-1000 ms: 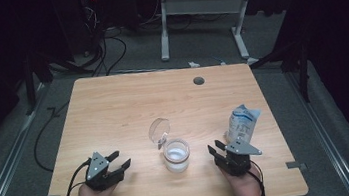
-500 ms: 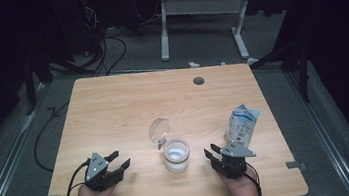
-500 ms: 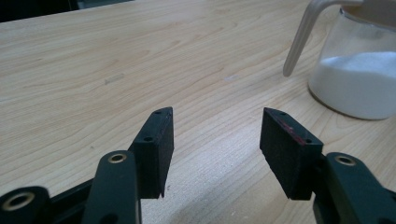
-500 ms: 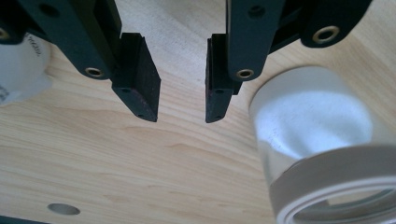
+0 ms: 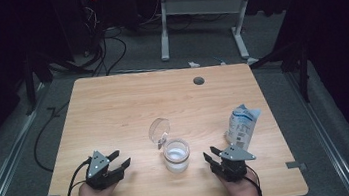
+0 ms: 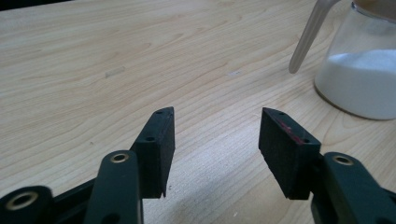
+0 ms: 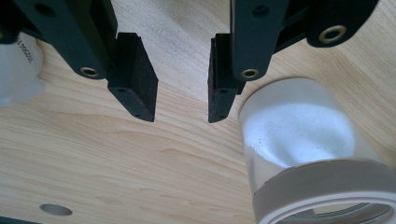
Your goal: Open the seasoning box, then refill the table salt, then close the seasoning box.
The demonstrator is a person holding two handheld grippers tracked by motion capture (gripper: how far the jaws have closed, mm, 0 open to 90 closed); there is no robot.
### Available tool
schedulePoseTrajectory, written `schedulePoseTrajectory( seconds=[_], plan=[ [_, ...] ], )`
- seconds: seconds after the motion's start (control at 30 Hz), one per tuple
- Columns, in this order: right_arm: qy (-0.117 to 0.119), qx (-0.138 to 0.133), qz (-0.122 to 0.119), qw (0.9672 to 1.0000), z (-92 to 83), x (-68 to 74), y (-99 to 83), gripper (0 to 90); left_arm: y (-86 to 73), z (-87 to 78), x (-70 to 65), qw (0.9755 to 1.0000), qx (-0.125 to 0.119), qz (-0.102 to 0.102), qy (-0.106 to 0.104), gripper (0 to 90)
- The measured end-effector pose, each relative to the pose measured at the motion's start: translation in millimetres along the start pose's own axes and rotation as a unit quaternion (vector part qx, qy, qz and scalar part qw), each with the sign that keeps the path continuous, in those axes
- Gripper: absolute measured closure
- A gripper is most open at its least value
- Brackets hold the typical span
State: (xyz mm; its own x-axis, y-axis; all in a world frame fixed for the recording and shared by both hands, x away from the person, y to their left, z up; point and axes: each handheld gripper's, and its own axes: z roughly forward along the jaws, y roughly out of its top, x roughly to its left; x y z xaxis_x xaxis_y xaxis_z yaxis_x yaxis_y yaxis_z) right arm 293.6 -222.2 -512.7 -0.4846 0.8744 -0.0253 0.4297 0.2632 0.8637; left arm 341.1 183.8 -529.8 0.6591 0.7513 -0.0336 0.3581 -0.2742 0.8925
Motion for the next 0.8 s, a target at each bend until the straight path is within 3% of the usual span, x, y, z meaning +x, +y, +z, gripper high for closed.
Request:
schedulePoseTrajectory(
  seconds=[0.1, 0.27, 0.47, 0.8],
  plan=[
    [0.0, 0.0, 0.002, 1.0, -0.4, -1.2, 0.3, 63.6, 4.2, 3.7, -1.6, 1.0, 0.009, 0.004, 0.001, 47.9],
    [0.002, -0.004, -0.002, 1.0, 0.4, 0.5, 2.1, 67.5, 11.7, 7.5, -2.0, 0.9995, 0.01, -0.027, -0.015, 51.0],
    [0.012, 0.001, -0.009, 0.9999, 3.3, 4.9, 2.3, 69.8, 25.6, 10.9, -10.6, 0.9995, 0.002, -0.02, -0.026, 56.0],
    [0.023, 0.002, -0.019, 0.9996, 5.2, 12.7, 3.3, 72.9, 49.6, 16.8, -19.7, 0.9987, -0.013, -0.027, -0.04, 66.8]
  ],
)
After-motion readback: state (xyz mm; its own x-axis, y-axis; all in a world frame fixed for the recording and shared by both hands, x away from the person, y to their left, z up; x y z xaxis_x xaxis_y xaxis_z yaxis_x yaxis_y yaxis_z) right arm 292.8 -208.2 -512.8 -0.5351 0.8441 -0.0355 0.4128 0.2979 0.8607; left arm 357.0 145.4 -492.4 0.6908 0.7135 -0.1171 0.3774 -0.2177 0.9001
